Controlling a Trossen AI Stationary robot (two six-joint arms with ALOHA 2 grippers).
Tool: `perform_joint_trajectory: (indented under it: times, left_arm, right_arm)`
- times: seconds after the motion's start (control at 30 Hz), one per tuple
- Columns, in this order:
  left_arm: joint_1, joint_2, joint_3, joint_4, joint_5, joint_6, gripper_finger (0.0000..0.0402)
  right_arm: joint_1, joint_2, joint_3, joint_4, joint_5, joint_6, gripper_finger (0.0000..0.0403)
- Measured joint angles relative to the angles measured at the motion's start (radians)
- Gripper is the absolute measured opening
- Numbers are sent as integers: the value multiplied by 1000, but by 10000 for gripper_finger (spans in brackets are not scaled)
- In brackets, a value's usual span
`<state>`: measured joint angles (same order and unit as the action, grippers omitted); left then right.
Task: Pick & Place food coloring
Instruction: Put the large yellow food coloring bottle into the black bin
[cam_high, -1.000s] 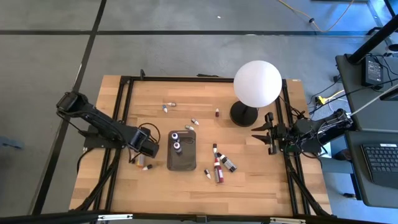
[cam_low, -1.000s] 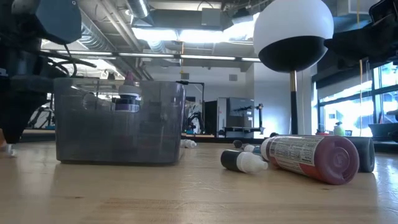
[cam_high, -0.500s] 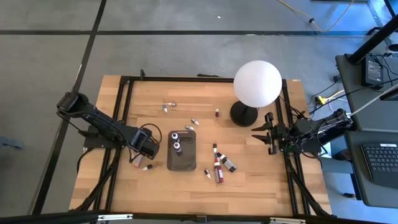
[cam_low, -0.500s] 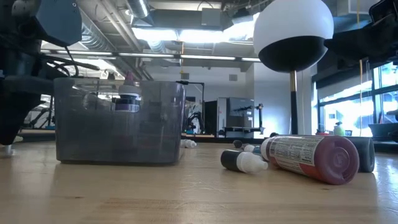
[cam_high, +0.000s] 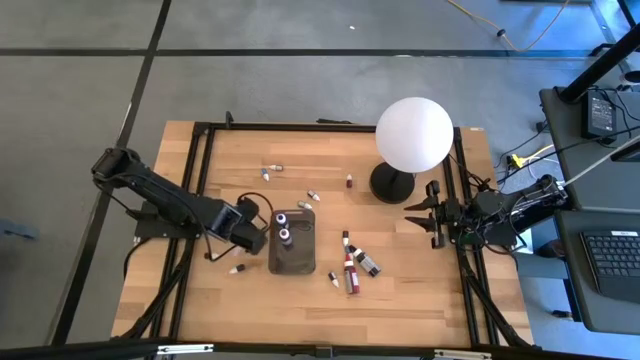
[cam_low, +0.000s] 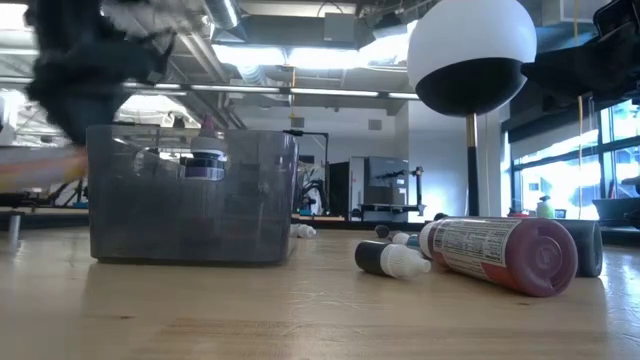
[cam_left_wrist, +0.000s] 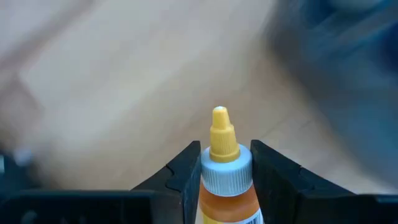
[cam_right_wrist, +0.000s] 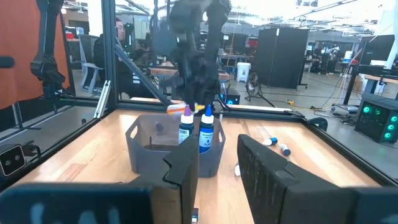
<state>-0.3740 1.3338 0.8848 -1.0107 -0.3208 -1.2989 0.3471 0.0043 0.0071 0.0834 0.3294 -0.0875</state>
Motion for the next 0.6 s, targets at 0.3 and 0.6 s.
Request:
perform_joint_trajectory:
  times: [0.3, 0.6]
  left_arm:
    - [0, 0, 217, 10, -246, 220, 113]
    - [1, -1, 244, 294, -469, 563, 113]
  right_arm:
    - [0, 0, 0, 0, 0, 0, 114]
    - [0, 0, 0, 0, 0, 0, 114]
